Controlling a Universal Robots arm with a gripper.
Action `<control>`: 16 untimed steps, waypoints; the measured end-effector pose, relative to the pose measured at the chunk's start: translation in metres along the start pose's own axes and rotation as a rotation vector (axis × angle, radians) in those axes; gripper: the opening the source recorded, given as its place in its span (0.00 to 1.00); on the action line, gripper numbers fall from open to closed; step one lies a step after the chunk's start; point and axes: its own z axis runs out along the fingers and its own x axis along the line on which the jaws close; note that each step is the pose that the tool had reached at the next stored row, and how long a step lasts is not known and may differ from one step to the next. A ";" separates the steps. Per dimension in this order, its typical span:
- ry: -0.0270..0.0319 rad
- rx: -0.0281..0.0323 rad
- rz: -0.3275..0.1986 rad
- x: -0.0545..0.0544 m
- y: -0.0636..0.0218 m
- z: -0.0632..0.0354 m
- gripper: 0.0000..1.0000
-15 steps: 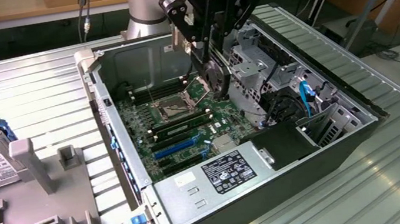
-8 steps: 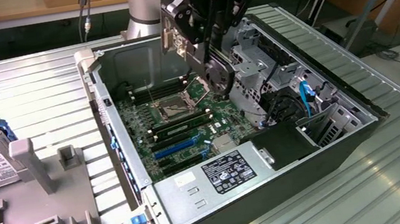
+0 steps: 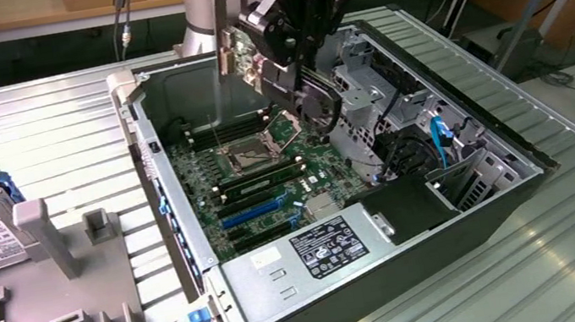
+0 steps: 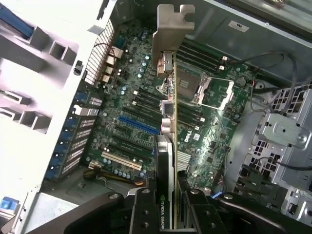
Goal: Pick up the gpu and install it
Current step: 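Insert the gpu into the slot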
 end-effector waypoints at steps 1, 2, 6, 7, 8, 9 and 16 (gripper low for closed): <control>0.0011 -0.0016 -0.029 0.000 0.0000 0.0000 0.27; 0.0022 -0.0032 -0.059 0.000 0.0000 0.0001 0.27; 0.0063 -0.0091 -0.167 0.000 0.0000 0.0003 0.27; 0.0074 -0.0106 -0.195 0.000 0.0000 0.0004 0.27; 0.0090 -0.0128 -0.236 0.000 0.0000 0.0004 0.27; 0.0105 -0.0149 -0.276 0.000 0.0000 0.0005 0.27; 0.0237 -0.0337 -0.622 0.000 -0.0001 0.0015 0.27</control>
